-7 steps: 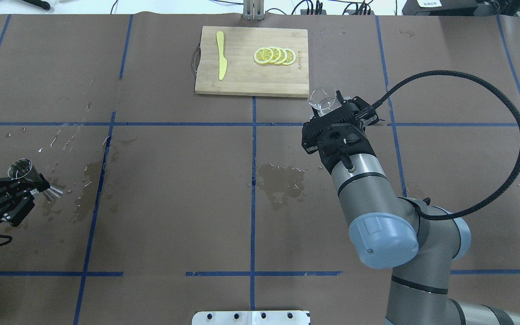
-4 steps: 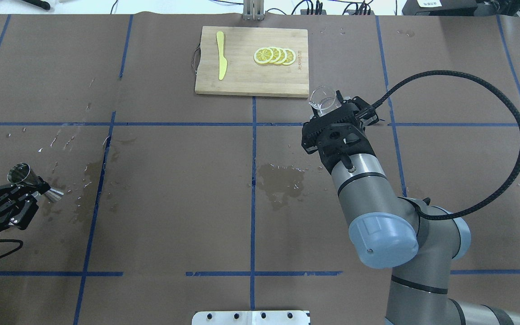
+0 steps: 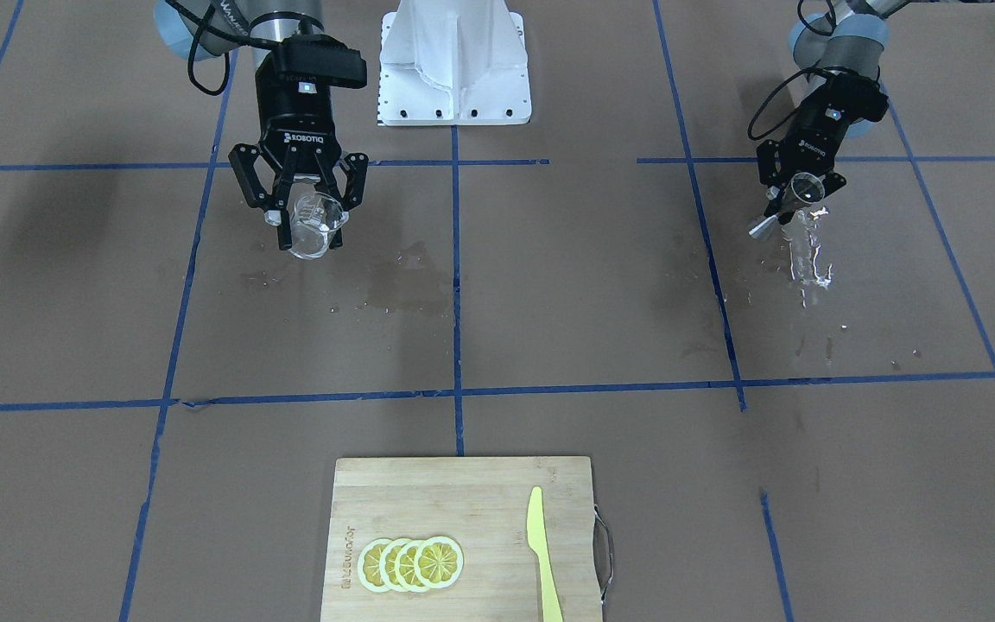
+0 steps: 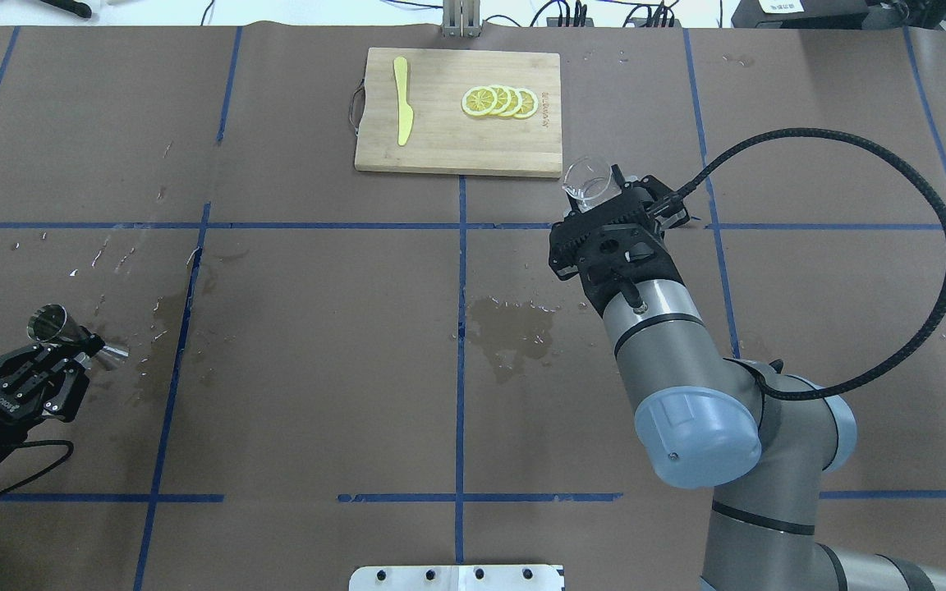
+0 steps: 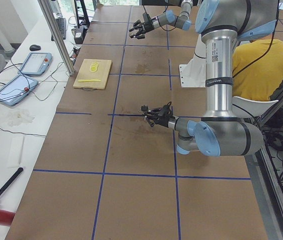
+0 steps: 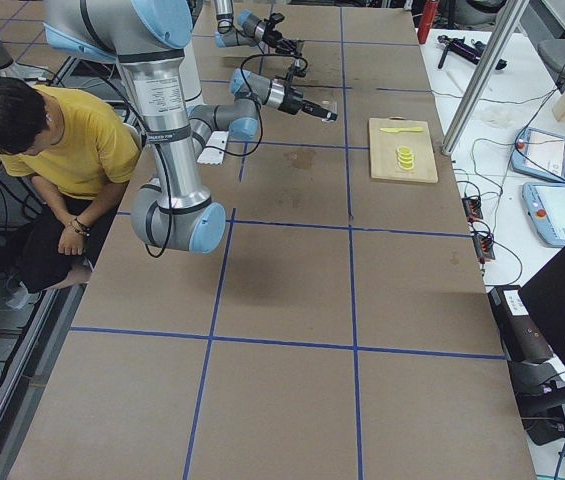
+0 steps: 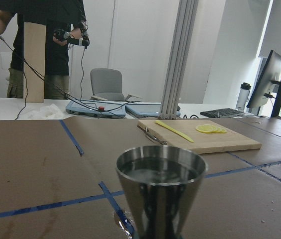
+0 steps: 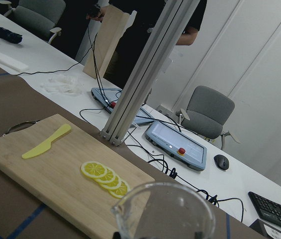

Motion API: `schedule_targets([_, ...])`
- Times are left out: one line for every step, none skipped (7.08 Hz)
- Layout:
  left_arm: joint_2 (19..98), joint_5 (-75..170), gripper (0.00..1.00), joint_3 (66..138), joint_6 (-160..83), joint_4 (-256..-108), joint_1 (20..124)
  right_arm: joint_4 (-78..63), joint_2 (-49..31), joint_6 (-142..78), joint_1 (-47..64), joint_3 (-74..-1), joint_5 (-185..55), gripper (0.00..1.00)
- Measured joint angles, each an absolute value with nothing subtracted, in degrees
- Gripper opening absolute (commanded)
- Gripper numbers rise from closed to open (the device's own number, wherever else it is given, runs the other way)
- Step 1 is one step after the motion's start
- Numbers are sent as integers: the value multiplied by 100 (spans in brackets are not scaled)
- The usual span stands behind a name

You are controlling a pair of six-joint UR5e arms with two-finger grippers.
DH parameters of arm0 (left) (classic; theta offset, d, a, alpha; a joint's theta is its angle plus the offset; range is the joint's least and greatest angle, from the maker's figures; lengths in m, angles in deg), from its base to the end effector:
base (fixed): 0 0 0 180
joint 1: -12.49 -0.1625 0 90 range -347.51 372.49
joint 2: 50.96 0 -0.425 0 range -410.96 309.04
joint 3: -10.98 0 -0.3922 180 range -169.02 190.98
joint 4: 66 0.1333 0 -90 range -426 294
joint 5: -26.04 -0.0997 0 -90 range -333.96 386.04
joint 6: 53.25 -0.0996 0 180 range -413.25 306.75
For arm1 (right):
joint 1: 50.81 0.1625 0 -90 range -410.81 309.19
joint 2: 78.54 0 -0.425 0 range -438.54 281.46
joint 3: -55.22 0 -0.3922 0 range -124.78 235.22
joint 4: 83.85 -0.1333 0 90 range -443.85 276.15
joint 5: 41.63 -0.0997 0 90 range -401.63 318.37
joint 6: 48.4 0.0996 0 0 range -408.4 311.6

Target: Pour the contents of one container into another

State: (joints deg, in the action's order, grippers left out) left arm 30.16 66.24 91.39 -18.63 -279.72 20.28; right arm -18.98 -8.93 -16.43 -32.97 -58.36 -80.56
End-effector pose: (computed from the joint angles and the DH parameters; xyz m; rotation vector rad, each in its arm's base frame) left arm 0.3107 -0.2538 0.5936 1.3584 1.0958 -0.1917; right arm -0.4346 -0.3613 0.2178 1.2840 -0.4002 -0.0556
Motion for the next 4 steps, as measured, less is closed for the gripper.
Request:
schedule_targets([3063,6604,0,9084,-1865,-27902,2019,-1899,-893,-1642,-3297,-5839,-8056,0])
schedule_targets([3156,6598,0,9023,-1873,-27865,2016,-1898,-893,-1641,-3299,-5840,-8056,0])
schedule_targets([3280,6595,0,8966,-1903,-27835,2014,-1899,-893,-1641,-3300,-5839,-8056,0])
schedule_targets([3365,6596,0,8942,-1936,-27764,2014,-1899,-893,-1640,-3299,-5840,-8056,0])
